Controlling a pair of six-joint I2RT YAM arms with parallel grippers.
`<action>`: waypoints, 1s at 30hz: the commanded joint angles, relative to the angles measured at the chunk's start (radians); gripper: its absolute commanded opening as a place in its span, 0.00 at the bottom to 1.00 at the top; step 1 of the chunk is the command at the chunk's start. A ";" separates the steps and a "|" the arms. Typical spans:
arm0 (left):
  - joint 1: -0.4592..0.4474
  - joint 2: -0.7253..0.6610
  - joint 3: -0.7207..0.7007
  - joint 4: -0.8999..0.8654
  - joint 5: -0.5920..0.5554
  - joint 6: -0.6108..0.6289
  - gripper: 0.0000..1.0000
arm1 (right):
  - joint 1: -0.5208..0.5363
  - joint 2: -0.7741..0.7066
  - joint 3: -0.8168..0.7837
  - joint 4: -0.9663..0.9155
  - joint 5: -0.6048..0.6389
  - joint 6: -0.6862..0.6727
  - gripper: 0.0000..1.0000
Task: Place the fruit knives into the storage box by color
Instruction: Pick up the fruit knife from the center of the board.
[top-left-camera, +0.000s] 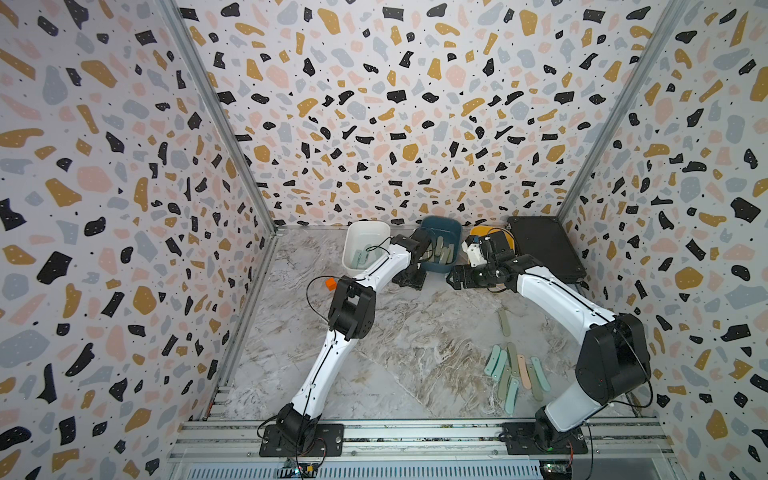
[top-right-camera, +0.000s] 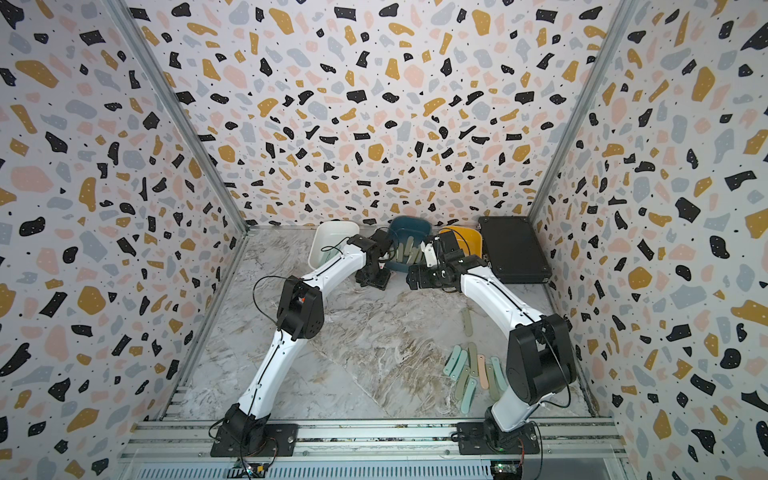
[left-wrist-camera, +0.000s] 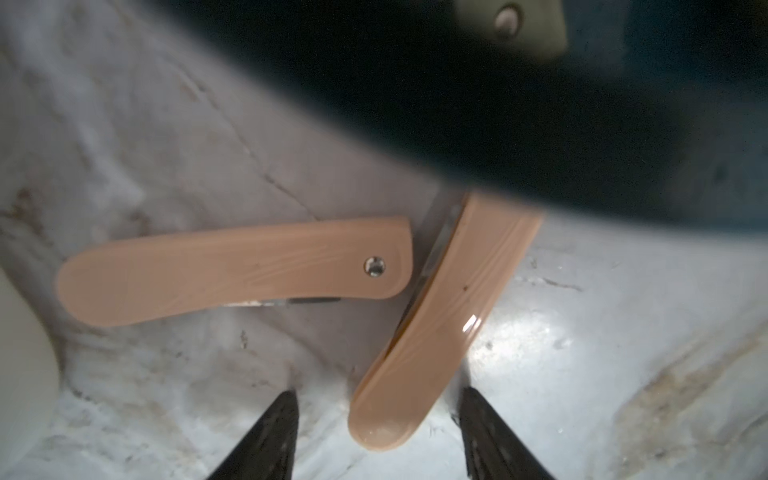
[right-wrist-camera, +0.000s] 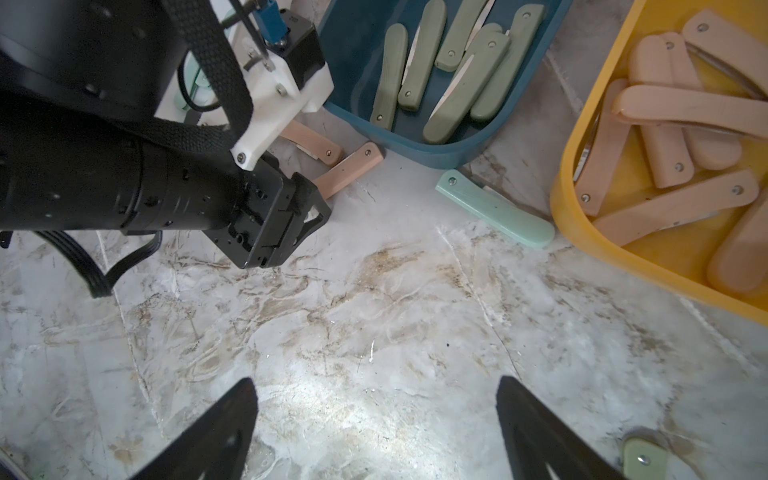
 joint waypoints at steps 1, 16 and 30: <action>0.004 0.044 0.021 0.006 0.026 0.013 0.55 | 0.003 -0.053 -0.003 -0.005 0.011 -0.003 0.92; -0.043 -0.205 -0.328 0.075 0.169 -0.044 0.20 | 0.002 -0.078 -0.090 -0.006 0.020 -0.003 0.92; -0.065 -0.529 -0.704 0.241 0.341 -0.147 0.10 | -0.009 -0.055 -0.178 0.044 -0.117 0.108 0.92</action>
